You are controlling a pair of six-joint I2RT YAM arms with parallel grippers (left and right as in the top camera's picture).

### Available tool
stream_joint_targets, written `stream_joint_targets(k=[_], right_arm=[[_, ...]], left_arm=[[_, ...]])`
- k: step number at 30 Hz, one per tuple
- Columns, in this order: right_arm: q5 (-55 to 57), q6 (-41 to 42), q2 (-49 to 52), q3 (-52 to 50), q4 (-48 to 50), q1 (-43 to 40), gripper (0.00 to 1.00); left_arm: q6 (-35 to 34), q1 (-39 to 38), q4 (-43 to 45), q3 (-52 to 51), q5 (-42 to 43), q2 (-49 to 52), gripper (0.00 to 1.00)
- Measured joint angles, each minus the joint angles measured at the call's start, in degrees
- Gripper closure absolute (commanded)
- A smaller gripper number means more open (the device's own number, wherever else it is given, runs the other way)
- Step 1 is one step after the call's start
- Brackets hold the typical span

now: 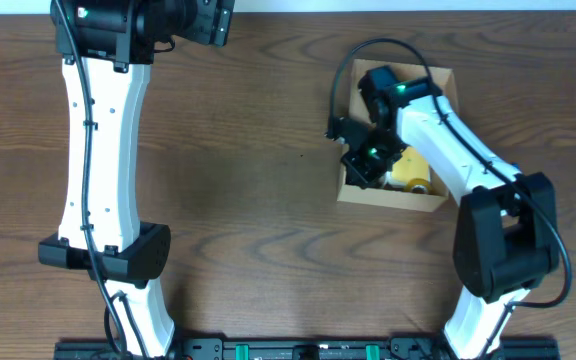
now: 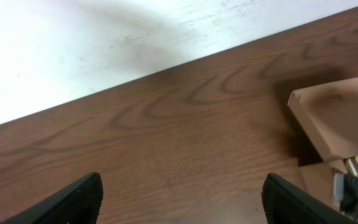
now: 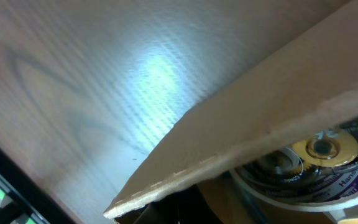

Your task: Pack container

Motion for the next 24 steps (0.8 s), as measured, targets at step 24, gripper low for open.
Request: stream_joint_targets(k=[24], right_arm=[[27.7,12.7,-1.4,42.3,-15.5,-19.5,0.68]], left_arm=[[-0.2,-15.9,-14.0,0.0,7.4,5.5,0.49]])
